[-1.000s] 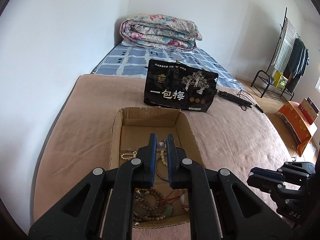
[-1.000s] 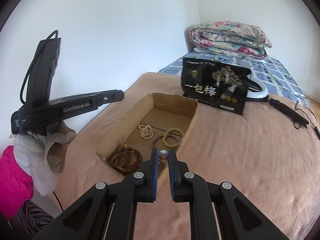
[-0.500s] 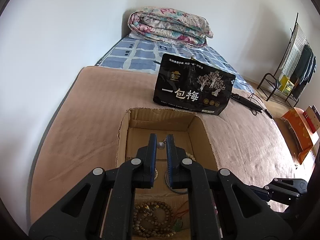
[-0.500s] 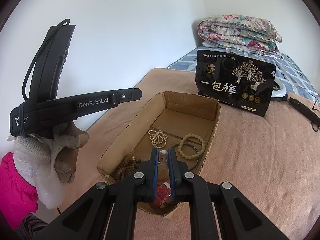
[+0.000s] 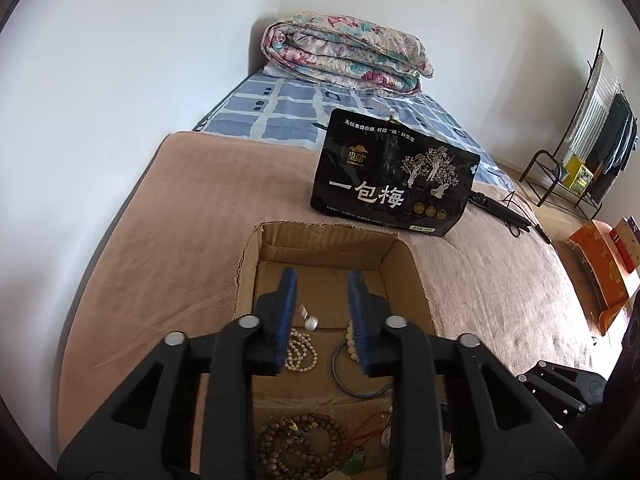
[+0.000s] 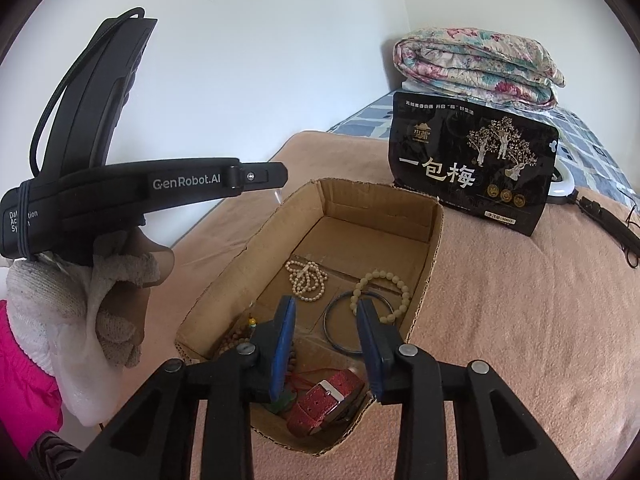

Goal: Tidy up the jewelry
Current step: 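Open the left tool to drop the pearl into the box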

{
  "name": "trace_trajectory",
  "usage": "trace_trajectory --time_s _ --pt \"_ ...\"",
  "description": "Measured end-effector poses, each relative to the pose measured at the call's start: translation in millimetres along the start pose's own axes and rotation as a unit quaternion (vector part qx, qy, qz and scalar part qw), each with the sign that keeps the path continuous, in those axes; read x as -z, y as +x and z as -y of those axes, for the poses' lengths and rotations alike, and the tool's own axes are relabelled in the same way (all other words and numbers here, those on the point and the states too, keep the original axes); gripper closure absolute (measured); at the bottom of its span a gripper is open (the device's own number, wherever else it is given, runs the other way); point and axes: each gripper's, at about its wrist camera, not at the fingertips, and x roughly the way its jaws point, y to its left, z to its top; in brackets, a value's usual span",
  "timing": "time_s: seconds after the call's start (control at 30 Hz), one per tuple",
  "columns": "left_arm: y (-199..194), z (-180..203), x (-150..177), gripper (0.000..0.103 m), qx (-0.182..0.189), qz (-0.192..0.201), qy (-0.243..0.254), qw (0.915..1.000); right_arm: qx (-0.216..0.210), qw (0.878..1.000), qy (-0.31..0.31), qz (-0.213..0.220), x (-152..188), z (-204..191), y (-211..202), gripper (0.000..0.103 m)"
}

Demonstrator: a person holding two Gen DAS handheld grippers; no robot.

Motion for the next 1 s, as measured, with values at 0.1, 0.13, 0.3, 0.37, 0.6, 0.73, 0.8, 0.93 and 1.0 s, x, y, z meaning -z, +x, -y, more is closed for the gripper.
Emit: trace_trajectory --time_s 0.1,0.13,0.3,0.37,0.6,0.73,0.8,0.93,1.0 --pt "-5 0 -1 0.07 -0.001 0.006 0.003 1.0 0.001 1.0 -0.001 0.004 0 -1 -4 0.067" --pt "-8 0 -1 0.07 -0.003 0.009 0.004 0.9999 0.001 1.0 -0.002 0.005 0 -2 -5 0.066" --pt "-21 4 -2 0.07 -0.011 0.023 0.01 0.9996 0.003 1.0 -0.005 0.014 -1 -4 -16 0.066" --pt "-28 7 -1 0.07 -0.013 0.029 0.015 0.9994 0.003 1.0 -0.008 0.019 -1 -5 -22 0.066" --pt "-55 18 3 0.07 -0.024 0.049 0.021 0.9983 0.009 0.999 -0.016 0.032 0 -5 -44 0.066" --pt "-72 24 4 0.07 -0.028 0.062 0.021 0.9974 0.011 0.999 -0.018 0.038 2 -4 -57 0.066" --pt "-81 27 7 0.07 -0.03 0.066 0.018 0.9972 0.013 0.999 -0.019 0.039 3 -3 -63 0.065" --pt "-101 35 14 0.07 -0.029 0.074 0.012 0.9968 0.02 0.999 -0.013 0.048 6 2 -79 0.057" --pt "-110 41 19 0.07 -0.033 0.077 0.017 0.9963 0.024 0.998 -0.009 0.051 7 6 -87 0.056"
